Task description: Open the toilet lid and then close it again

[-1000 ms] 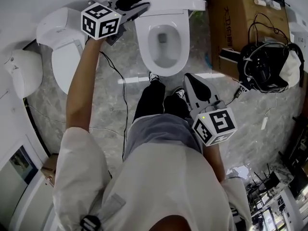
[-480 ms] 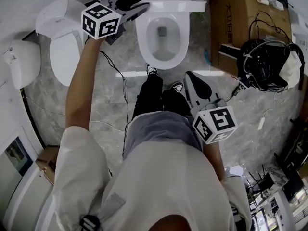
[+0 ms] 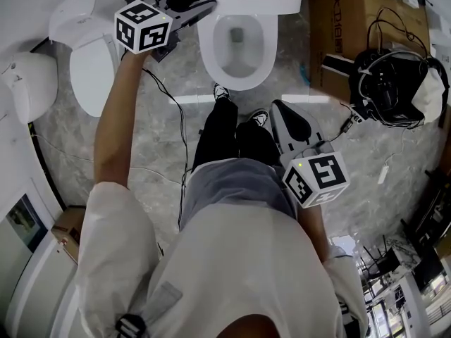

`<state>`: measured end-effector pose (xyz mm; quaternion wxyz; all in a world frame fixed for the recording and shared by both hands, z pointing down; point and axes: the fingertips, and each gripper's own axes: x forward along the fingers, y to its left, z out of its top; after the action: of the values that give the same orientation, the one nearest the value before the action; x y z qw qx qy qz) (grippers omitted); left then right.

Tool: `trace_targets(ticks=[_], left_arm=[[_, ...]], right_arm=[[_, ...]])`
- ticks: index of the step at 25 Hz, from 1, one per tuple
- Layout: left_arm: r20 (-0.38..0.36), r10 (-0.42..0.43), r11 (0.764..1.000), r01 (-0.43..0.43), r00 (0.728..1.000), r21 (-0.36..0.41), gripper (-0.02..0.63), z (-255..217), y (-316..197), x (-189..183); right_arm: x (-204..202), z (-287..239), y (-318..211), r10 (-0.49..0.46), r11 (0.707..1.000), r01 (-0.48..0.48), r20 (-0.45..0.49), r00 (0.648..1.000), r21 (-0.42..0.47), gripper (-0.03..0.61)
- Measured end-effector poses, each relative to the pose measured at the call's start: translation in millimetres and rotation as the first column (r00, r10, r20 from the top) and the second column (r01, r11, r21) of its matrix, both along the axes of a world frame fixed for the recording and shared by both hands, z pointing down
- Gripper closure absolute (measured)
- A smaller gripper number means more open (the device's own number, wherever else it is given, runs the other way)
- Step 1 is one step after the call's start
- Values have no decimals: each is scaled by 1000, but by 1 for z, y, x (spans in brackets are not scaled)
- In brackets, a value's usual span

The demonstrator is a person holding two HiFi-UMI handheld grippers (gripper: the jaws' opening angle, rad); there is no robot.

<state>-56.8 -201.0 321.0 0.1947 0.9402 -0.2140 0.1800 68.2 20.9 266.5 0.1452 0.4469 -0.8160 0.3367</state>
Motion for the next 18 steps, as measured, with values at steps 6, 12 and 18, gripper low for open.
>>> trace_targets(ticks=[6,12,18], left_arm=[[16,0,1000,0,1000,0,474,7,15,-1],[33,-7,1000,7,999,-2,474,16,29,0],[53,4,1000,-4,999,-10,474,23,42,1]], right_arm=[[-2,1,8,-8,1000,8,4,1000,0,568],[0,2,16,-20,1000,20,-1,1000,-2,568],[2,0,20,-27,1000,27,11,1000,2,568]])
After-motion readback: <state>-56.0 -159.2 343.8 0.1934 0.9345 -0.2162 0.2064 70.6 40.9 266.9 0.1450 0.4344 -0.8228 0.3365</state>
